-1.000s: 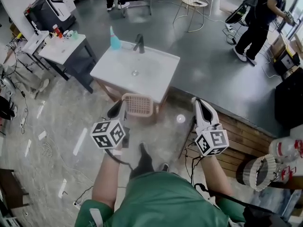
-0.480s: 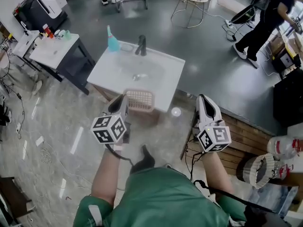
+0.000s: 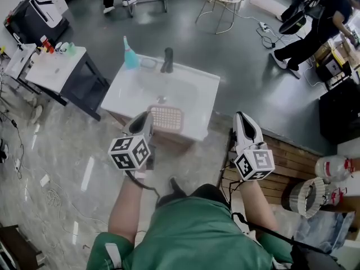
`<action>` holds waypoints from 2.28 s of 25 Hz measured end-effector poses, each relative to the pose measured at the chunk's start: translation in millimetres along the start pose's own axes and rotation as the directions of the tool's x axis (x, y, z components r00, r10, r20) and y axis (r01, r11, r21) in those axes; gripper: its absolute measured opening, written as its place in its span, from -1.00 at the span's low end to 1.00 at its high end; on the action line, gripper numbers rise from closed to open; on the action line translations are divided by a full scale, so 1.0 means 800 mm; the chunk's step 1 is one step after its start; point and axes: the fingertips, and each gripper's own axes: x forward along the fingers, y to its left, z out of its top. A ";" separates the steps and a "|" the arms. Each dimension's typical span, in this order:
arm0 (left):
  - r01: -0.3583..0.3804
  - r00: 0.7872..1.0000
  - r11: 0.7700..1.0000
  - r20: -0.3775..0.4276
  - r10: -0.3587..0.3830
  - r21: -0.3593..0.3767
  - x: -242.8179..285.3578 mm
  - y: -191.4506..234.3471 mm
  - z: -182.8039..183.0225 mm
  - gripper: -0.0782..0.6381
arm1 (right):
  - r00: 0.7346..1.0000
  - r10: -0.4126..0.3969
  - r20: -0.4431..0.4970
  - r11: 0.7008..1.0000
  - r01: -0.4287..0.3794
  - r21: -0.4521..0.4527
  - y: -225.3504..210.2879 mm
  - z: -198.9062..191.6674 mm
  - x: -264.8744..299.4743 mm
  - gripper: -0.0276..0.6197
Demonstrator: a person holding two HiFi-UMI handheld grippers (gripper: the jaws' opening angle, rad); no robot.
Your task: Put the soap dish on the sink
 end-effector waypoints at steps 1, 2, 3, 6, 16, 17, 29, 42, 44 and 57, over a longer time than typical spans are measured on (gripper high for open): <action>0.007 1.000 1.000 -0.003 -0.007 -0.001 0.004 0.002 0.001 -0.67 | 1.000 -0.004 -0.004 1.000 0.004 -0.002 0.001 -0.001 0.003 -0.91; 0.012 1.000 1.000 -0.005 -0.012 -0.002 0.009 0.004 0.001 -0.67 | 1.000 -0.007 -0.006 1.000 0.007 -0.004 0.000 -0.002 0.007 -0.91; 0.017 1.000 1.000 -0.007 -0.017 -0.004 0.015 0.006 0.002 -0.67 | 1.000 -0.011 -0.008 1.000 0.011 -0.006 0.000 -0.002 0.010 -0.91; 0.029 0.999 0.999 -0.015 -0.029 -0.016 0.034 0.011 0.000 -0.67 | 1.000 -0.024 -0.013 1.000 0.024 -0.011 -0.007 -0.005 0.021 -0.91; 0.035 0.998 0.999 -0.057 -0.034 0.007 0.108 0.008 0.002 -0.67 | 0.999 -0.024 -0.023 0.999 0.025 0.021 -0.055 -0.017 0.077 -0.91; 0.033 0.998 0.999 -0.058 -0.032 0.010 0.116 0.009 0.005 -0.67 | 1.000 -0.020 -0.022 1.000 0.020 0.024 -0.060 -0.017 0.086 -0.91; -0.007 0.997 1.000 -0.077 0.008 0.013 0.245 0.007 0.038 -0.67 | 0.997 0.046 -0.055 0.998 -0.043 0.048 -0.144 -0.014 0.208 -0.91; -0.055 0.988 0.998 -0.142 0.060 0.035 0.364 0.012 0.027 -0.67 | 0.990 0.100 -0.104 0.991 -0.090 0.095 -0.219 -0.044 0.299 -0.91; -0.061 0.986 0.997 -0.150 0.068 0.046 0.375 0.008 0.024 -0.67 | 0.989 0.108 -0.105 0.990 -0.097 0.104 -0.228 -0.047 0.305 -0.91; -0.020 0.968 0.997 -0.249 0.038 0.075 0.449 0.011 -0.013 -0.67 | 0.989 0.059 -0.137 0.990 -0.040 0.137 -0.256 -0.073 0.325 -0.91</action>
